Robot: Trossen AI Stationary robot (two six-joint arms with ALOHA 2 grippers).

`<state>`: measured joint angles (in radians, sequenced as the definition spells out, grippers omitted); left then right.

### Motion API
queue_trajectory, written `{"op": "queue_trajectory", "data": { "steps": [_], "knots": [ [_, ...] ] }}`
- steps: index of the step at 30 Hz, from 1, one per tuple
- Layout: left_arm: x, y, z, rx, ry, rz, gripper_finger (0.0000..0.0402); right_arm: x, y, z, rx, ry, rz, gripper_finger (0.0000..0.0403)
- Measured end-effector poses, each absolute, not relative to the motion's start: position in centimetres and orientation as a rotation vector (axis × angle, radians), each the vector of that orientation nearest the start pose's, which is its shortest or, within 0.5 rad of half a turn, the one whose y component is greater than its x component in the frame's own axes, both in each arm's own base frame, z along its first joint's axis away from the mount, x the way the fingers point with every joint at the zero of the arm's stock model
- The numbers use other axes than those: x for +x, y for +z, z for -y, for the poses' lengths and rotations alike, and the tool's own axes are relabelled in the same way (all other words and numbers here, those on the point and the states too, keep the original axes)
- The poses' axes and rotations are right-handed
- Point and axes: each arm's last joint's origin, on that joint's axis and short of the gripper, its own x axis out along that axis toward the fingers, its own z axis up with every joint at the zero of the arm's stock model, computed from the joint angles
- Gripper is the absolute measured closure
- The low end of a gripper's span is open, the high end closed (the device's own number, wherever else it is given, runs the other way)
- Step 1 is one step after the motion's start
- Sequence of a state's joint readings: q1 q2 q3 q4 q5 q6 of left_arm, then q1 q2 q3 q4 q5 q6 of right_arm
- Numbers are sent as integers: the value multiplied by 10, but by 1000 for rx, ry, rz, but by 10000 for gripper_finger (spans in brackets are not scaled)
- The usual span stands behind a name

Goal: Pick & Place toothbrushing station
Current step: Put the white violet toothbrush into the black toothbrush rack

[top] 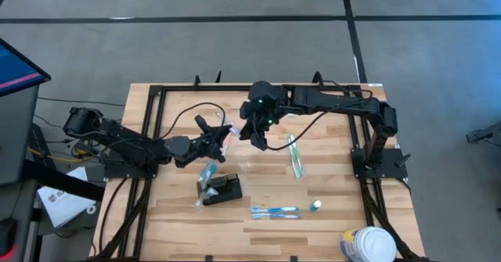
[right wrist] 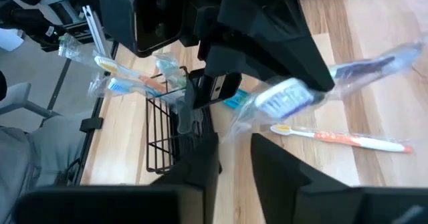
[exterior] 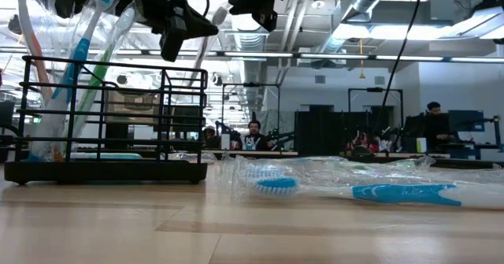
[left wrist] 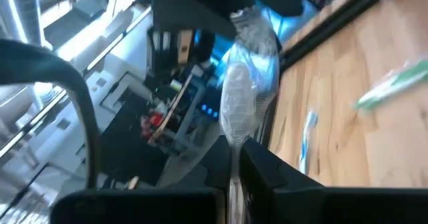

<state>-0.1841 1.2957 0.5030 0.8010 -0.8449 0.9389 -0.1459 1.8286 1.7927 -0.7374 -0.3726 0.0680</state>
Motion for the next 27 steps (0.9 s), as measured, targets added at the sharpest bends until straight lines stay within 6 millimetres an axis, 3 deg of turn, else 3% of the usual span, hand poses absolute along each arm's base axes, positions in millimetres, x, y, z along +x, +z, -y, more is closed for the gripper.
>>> {"op": "queue_trajectory", "data": {
  "steps": [6,12,20,27],
  "knots": [
    [249,226,24,893,655,-322,394,398,342,48,250,196,-775,293],
    [242,230,31,887,692,-339,394,394,339,47,243,199,-824,287],
    [212,244,35,814,659,-240,394,393,338,46,234,205,-841,287],
    [190,251,34,665,481,-134,394,394,338,40,204,231,-837,287]
  ]
}}
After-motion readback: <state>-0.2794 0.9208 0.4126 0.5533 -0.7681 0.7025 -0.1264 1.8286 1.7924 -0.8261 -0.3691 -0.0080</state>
